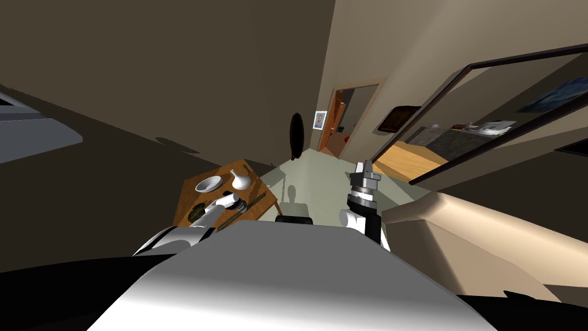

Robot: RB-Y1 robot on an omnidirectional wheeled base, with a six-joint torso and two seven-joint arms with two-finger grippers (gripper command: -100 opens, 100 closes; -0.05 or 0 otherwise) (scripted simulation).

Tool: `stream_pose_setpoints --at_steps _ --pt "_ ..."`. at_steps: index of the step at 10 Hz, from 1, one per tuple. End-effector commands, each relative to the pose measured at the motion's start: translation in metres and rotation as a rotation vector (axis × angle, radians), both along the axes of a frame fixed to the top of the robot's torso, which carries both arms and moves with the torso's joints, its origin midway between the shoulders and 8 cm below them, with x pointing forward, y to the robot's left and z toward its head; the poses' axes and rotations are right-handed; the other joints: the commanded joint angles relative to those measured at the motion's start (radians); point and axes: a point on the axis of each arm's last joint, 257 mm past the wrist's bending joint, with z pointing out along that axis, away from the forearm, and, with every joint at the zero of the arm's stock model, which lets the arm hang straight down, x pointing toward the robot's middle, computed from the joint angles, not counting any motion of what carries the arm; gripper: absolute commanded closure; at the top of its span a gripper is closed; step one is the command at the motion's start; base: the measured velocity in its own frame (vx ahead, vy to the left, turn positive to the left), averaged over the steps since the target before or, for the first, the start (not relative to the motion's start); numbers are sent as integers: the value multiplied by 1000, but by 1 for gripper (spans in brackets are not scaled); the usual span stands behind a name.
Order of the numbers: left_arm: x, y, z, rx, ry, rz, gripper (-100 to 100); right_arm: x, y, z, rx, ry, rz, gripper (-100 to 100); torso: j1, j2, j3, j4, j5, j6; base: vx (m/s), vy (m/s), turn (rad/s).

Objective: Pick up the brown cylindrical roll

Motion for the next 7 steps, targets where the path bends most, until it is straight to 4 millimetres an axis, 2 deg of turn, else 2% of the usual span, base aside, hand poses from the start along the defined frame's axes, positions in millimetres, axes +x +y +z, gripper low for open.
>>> stream_pose_setpoints --at_steps 1,2,3,4,5,6,7 --pt "0 0 0 0 0 0 100 0 0 0 0 0 0 0 0 0 0 0 0 0 0 0 0" --pt "0 0 0 0 0 0 100 0 0 0 0 0 0 0 0 0 0 0 0 0 0 0 0" --pt "0 0 0 0 -1 0 0 0 0 0 0 0 0 0 0 0 0 0 0 0 0 0 0" --pt "3 8 11 -1 2 1 100 0 0 0 0 0 0 0 0 0 0 0 0 0 -21 -29 -4" --pt "6 12 18 -1 3 1 100 0 0 0 0 0 0 0 -2 1 1 0 -1 0 -41 -52 -7" --pt "5 9 14 1 -1 1 100 0 0 0 0 0 0 0 -3 2 1 0 -1 0 -19 -24 3" --pt "4 9 14 0 1 1 0 0 0 0 0 0 0 0 -2 2 1 0 -1 0 0 0 0"
